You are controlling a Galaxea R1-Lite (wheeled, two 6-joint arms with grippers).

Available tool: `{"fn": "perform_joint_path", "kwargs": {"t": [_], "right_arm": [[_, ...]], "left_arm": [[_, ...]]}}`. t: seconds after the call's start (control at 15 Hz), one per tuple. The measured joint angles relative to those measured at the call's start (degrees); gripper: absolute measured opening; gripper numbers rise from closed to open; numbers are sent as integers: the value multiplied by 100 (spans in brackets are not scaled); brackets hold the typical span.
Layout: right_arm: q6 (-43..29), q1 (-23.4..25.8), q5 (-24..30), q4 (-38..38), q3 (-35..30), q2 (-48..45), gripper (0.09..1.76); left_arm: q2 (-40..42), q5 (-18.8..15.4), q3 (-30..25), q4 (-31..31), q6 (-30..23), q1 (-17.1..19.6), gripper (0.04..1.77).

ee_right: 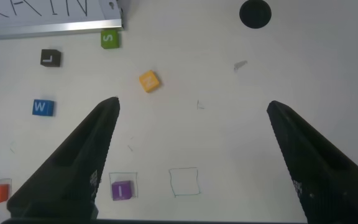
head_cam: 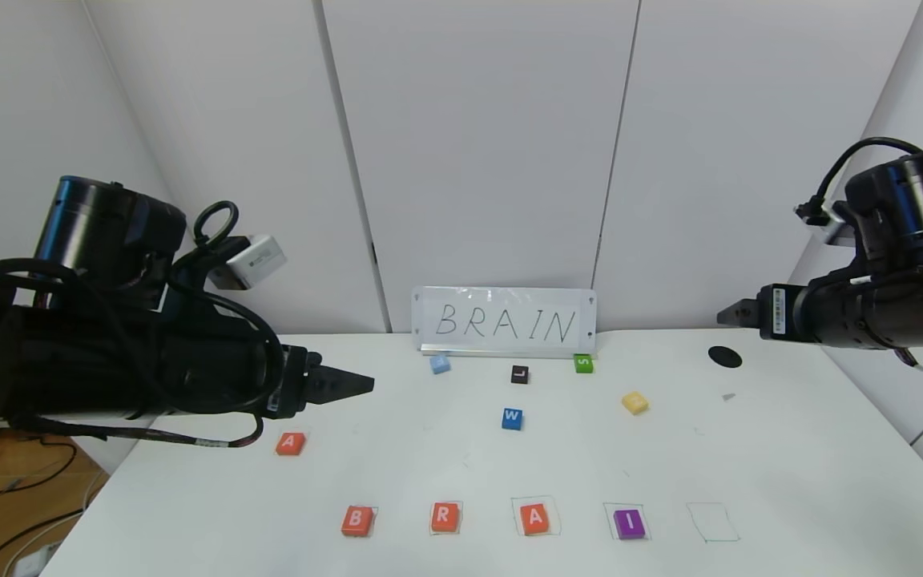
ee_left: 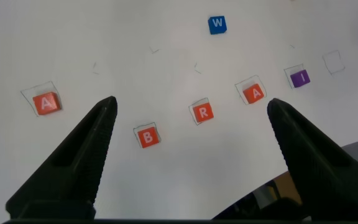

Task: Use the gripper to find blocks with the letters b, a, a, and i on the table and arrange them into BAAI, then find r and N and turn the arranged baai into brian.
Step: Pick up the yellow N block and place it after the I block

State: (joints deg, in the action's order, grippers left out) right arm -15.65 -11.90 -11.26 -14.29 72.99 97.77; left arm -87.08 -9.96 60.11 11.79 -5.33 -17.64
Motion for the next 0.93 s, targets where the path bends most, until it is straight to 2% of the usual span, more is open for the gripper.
{"fn": "perform_joint_path", "kwargs": {"t": [0.13, 0.4, 0.93], "right_arm": [[-339, -63, -52, -478, 546, 313, 171], [-1618, -364, -477, -1341, 1565, 1143, 171], [-3477, -789, -480, -1434, 2352, 2492, 171]], "left_arm": [[-2, -9, 5, 0, -2, 20, 172], [-16, -24, 20, 0, -2, 91, 172], [-73, -33, 35, -7, -2, 157, 172]]}}
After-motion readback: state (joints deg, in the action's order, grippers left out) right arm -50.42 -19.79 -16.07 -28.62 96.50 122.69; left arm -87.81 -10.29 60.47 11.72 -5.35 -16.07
